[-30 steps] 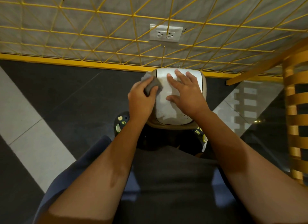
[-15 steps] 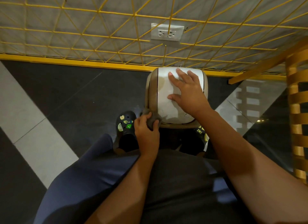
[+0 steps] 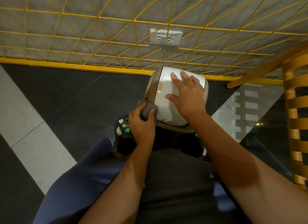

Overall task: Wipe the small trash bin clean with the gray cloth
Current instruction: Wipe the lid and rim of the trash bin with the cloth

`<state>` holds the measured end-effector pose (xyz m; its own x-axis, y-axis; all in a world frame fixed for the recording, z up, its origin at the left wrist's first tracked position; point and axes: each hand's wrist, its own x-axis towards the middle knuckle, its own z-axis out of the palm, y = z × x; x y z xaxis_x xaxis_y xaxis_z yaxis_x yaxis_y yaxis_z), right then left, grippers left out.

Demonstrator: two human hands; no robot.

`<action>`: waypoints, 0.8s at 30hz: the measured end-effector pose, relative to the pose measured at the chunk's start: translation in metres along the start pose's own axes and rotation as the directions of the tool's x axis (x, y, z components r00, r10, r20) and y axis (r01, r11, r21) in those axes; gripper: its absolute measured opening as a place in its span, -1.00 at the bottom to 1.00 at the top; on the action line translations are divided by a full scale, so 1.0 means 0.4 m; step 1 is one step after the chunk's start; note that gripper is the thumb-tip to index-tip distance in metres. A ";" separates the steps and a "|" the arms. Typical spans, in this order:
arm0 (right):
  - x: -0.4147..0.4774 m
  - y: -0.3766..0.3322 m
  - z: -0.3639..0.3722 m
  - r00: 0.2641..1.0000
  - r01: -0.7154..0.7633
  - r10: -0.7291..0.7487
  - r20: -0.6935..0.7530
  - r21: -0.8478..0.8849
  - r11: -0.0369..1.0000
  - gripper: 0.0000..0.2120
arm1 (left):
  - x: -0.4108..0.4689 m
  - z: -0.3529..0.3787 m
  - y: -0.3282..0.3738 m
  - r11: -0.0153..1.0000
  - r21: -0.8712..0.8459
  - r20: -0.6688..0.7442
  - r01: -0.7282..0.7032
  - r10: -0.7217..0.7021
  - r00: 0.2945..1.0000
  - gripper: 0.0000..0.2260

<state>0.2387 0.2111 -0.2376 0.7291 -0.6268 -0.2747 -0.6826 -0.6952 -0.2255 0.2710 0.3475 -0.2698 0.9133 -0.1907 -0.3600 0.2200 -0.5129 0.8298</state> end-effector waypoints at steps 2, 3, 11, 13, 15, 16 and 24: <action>0.006 0.005 -0.011 1.000 0.025 -0.025 0.015 -0.005 1.000 -0.38 | -0.009 0.005 -0.012 0.992 -0.074 -0.027 0.102 -0.104 0.994 -0.68; 0.011 0.013 -0.023 0.999 0.039 -0.039 0.022 0.001 0.999 -0.39 | -0.013 0.005 -0.013 0.983 -0.111 -0.038 0.149 -0.154 0.987 -0.68; 0.063 0.145 -0.052 0.981 -0.011 -0.025 0.190 0.185 0.983 -0.33 | -0.043 0.010 0.003 0.942 -0.261 0.028 0.212 -0.212 0.977 -0.69; 0.057 0.149 -0.046 0.987 -0.030 -0.002 0.160 0.197 0.980 -0.34 | -0.034 0.010 0.015 0.937 -0.284 0.024 0.201 -0.203 0.979 -0.68; 0.040 0.147 -0.045 0.993 -0.056 0.033 0.117 0.206 0.977 -0.35 | -0.018 0.003 0.031 0.932 -0.306 0.002 0.192 -0.201 0.980 -0.67; 0.031 0.149 -0.043 0.994 -0.071 0.052 0.097 0.204 0.976 -0.36 | -0.009 -0.003 0.039 0.932 -0.313 -0.013 0.185 -0.199 0.980 -0.66; -0.018 0.125 -0.020 0.972 -0.234 0.233 0.021 0.108 0.966 -0.34 | 0.057 -0.040 0.064 0.886 -0.404 -0.119 0.225 -0.295 0.948 -0.68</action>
<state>0.1999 0.1782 -0.2396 0.5490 -0.7637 -0.3396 -0.8353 -0.4871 -0.2551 0.3029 0.3435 -0.2499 0.8418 0.0695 -0.5353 0.5391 -0.1591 0.8271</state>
